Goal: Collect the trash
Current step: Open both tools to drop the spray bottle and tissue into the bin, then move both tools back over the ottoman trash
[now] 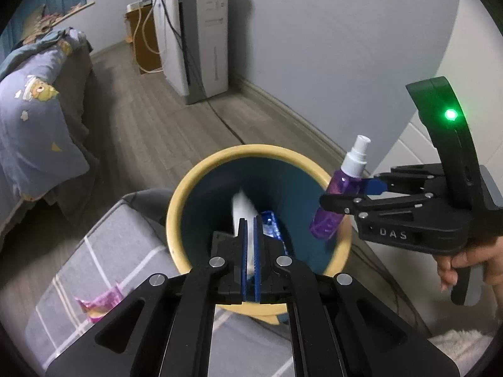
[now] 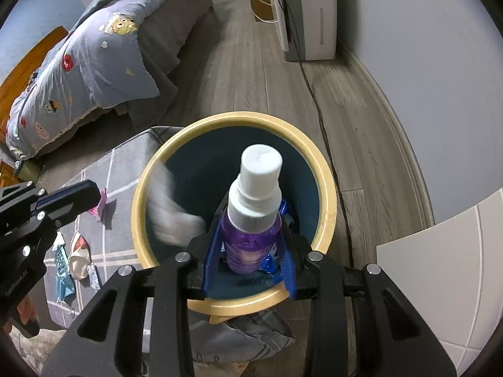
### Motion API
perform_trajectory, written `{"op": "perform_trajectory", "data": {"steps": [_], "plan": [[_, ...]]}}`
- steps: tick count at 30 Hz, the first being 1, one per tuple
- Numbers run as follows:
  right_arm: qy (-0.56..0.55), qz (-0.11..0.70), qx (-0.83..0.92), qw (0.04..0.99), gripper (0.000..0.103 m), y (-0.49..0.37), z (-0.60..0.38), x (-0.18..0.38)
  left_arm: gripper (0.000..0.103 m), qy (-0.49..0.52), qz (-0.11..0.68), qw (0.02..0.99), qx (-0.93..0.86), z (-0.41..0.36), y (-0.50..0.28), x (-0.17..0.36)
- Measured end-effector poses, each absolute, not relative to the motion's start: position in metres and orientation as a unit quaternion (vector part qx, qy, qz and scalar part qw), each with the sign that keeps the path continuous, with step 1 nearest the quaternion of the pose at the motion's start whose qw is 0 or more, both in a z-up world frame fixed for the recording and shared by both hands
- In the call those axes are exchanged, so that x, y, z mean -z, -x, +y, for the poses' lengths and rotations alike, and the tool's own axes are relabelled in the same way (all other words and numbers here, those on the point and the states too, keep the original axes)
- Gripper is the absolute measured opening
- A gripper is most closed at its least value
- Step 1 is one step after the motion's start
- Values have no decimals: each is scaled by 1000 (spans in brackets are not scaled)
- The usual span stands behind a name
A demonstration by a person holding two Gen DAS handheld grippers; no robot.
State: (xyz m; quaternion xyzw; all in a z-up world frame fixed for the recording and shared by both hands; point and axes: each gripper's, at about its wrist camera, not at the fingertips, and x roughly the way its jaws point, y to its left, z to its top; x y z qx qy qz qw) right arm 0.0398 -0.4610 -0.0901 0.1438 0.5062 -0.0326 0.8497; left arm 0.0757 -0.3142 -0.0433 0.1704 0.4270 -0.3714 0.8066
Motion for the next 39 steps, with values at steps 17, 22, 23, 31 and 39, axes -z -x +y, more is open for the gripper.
{"op": "perform_trajectory", "data": {"steps": [17, 22, 23, 31, 39], "plan": [[-113, 509, 51, 852, 87, -91, -447, 105, 84, -141, 427, 834, 321, -258, -92, 43], [-117, 497, 67, 857, 97, -78, -452, 97, 93, -127, 422, 849, 290, -237, -96, 37], [-119, 496, 68, 857, 97, -76, -452, 96, 94, -125, 422, 851, 285, -232, -97, 37], [-128, 482, 79, 863, 97, -57, -452, 74, 95, -106, 419, 869, 240, -187, -94, 23], [-123, 457, 52, 879, 97, -49, -422, 36, 95, -85, 414, 886, 191, -130, -83, 5]]}}
